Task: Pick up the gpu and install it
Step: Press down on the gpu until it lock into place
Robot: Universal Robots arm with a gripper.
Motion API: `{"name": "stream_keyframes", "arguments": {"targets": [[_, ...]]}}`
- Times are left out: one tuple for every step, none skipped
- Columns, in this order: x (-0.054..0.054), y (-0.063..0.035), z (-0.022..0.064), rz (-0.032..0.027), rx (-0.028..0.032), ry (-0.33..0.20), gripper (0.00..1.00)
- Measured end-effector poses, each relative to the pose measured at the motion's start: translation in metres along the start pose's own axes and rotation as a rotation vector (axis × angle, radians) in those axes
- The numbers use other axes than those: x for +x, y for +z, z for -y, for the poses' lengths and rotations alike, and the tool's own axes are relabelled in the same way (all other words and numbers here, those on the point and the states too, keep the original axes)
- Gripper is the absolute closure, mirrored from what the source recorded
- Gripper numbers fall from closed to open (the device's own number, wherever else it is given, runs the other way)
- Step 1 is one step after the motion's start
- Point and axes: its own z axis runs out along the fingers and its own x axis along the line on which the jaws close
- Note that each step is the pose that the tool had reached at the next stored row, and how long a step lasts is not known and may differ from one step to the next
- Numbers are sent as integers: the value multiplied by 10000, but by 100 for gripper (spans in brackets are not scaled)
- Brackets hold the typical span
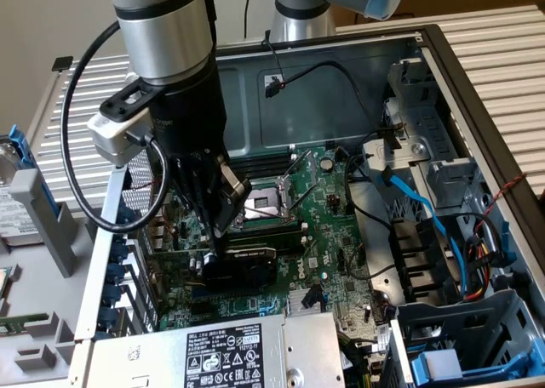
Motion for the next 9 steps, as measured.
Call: {"name": "stream_keyframes", "arguments": {"targets": [[0, -1, 0, 0, 1, 0, 89], [2, -9, -2, 1, -2, 0, 89], [4, -28, -3, 15, 6, 2, 89], [12, -65, -5, 19, -11, -1, 89], [21, -110, -8, 24, -22, -5, 89], [29, -154, -11, 29, -26, -6, 89], [38, -202, -14, 36, -33, -8, 89], [43, -228, -15, 39, -38, -9, 89], [43, -231, -16, 39, -37, -9, 89]]}}
